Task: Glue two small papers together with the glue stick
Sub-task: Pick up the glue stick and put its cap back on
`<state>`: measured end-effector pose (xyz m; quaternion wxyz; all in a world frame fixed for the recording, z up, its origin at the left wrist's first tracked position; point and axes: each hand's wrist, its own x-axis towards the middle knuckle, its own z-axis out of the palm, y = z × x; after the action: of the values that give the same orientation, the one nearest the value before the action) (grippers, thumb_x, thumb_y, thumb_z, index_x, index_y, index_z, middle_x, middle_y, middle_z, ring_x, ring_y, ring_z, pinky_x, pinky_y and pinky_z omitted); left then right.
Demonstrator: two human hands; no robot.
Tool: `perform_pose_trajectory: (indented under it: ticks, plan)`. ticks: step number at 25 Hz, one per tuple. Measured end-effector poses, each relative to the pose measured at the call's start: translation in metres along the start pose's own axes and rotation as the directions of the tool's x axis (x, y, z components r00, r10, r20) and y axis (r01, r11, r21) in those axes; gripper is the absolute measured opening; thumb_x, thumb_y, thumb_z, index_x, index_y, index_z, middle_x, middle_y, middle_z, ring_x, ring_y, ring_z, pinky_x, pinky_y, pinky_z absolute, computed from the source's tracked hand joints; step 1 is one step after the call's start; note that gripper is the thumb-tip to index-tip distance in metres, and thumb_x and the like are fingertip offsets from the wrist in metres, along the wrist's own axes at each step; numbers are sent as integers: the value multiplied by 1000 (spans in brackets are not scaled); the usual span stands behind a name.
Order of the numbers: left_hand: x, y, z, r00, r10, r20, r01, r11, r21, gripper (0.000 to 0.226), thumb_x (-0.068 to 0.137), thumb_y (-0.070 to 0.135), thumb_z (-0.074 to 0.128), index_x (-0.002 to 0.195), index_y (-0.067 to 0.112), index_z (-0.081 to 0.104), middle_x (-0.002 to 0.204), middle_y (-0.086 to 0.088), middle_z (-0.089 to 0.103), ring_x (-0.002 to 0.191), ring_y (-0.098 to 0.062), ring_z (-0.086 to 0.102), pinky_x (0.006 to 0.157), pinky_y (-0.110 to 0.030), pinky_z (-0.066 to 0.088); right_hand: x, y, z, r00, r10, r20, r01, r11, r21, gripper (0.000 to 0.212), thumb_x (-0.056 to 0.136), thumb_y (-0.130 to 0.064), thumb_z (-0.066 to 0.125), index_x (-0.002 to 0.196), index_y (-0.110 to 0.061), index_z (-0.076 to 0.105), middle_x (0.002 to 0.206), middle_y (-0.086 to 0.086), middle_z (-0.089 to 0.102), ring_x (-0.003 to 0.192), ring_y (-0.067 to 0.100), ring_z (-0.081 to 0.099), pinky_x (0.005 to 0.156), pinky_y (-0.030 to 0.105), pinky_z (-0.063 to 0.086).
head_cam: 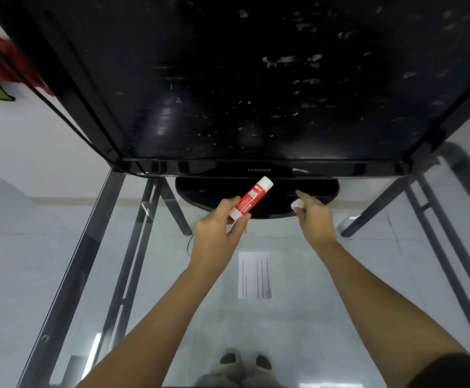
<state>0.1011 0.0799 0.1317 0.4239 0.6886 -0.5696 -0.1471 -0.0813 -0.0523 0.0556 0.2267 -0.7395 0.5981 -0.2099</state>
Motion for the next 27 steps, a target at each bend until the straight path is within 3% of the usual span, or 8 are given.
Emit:
perform_pose_trajectory:
  ticks: [2,4,6,8,10,17,27]
  plan:
    - [10,6,-3,999,35,-29,-36,999,-8,40,84,23,66,120,10,56,105,-7,70,88,-16,68,74,-27,56,11,-29,-28,986,-93,-135,108,988,109,33,89,-9,60,122,-6,58,120,16,62,103,30,61,91,32,48]
    - [18,12,-7,997,54,-56,-55,998,-28,38,84,24,66,119,13,57,100,-3,70,82,-10,67,70,-20,54,17,-57,-56,966,-119,-228,179,948,265,29,87,-11,63,116,-8,63,112,8,65,92,14,65,86,18,49]
    - [26,21,-10,994,76,-79,-82,993,-81,36,84,24,66,117,16,57,97,1,70,80,-2,65,68,-12,52,15,-80,-83,976,-76,-203,169,854,492,29,88,-19,63,117,-16,63,109,-5,64,90,-4,62,84,9,47]
    - [32,36,-13,988,116,-104,-129,984,-123,35,84,26,65,116,17,57,95,5,69,79,3,63,69,-8,50,8,-96,-108,991,-62,-121,128,729,672,31,90,-27,60,121,-23,60,113,-10,65,101,-2,61,91,19,48]
    - [37,47,-14,982,149,-118,-164,977,-132,34,84,27,65,116,17,57,95,8,67,80,0,64,70,-8,50,-1,-104,-123,993,-93,-71,115,661,742,33,91,-31,57,124,-25,58,117,-10,64,108,3,60,94,24,48]
    - [34,58,-17,958,281,-49,-284,958,-52,39,83,22,67,119,12,57,100,-2,69,86,-9,64,74,-15,51,-17,-106,-141,984,-158,-81,168,677,717,34,91,-20,57,125,-19,58,120,-3,64,112,7,58,98,28,46]
    - [25,53,-28,968,246,-45,-246,969,5,43,83,22,67,122,11,56,108,-8,68,96,-18,65,77,-29,56,-22,-103,-135,978,-208,-21,173,750,638,34,92,-22,57,126,-22,57,121,-4,63,113,7,57,98,29,47]
